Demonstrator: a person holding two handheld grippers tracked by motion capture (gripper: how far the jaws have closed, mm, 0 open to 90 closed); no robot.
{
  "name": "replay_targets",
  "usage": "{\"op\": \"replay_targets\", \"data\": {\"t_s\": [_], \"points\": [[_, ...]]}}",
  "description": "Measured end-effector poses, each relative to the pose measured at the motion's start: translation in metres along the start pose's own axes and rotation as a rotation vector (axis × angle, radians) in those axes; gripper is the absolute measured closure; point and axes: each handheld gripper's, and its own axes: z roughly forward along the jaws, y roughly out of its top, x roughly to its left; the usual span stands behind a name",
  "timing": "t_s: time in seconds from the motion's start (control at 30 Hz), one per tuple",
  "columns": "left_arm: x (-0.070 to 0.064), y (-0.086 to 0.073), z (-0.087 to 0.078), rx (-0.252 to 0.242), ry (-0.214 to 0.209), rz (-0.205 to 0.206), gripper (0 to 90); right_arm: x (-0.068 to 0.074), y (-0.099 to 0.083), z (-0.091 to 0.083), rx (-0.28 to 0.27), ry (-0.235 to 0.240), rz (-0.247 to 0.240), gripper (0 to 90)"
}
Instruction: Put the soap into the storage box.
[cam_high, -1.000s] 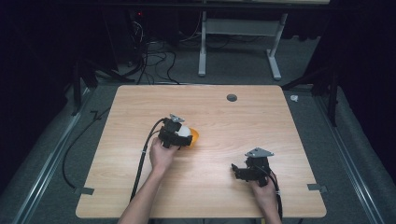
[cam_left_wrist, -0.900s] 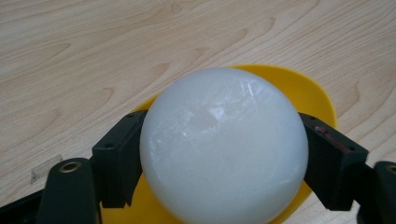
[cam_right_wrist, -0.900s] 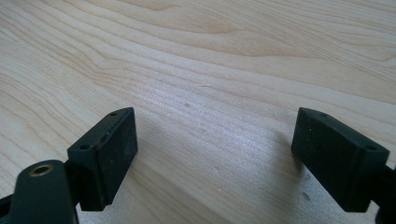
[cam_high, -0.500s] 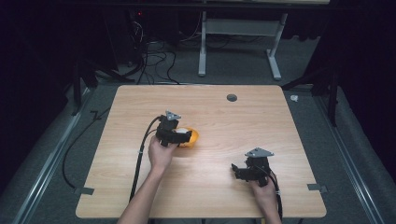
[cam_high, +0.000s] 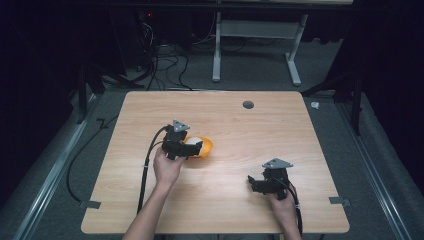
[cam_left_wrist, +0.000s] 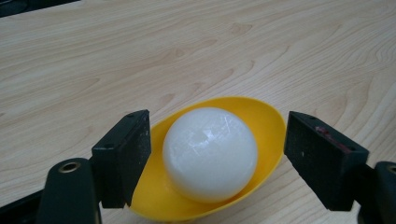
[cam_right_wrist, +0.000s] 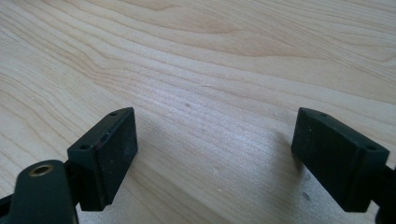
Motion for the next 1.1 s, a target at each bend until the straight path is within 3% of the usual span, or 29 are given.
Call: {"op": "replay_targets", "data": {"t_s": [1.1], "points": [[-0.005, -0.006, -0.037, -0.047, -0.004, 0.028, 23.5, 0.0, 0.0, 0.0, -0.001, 0.001, -0.004, 15.2]]}}
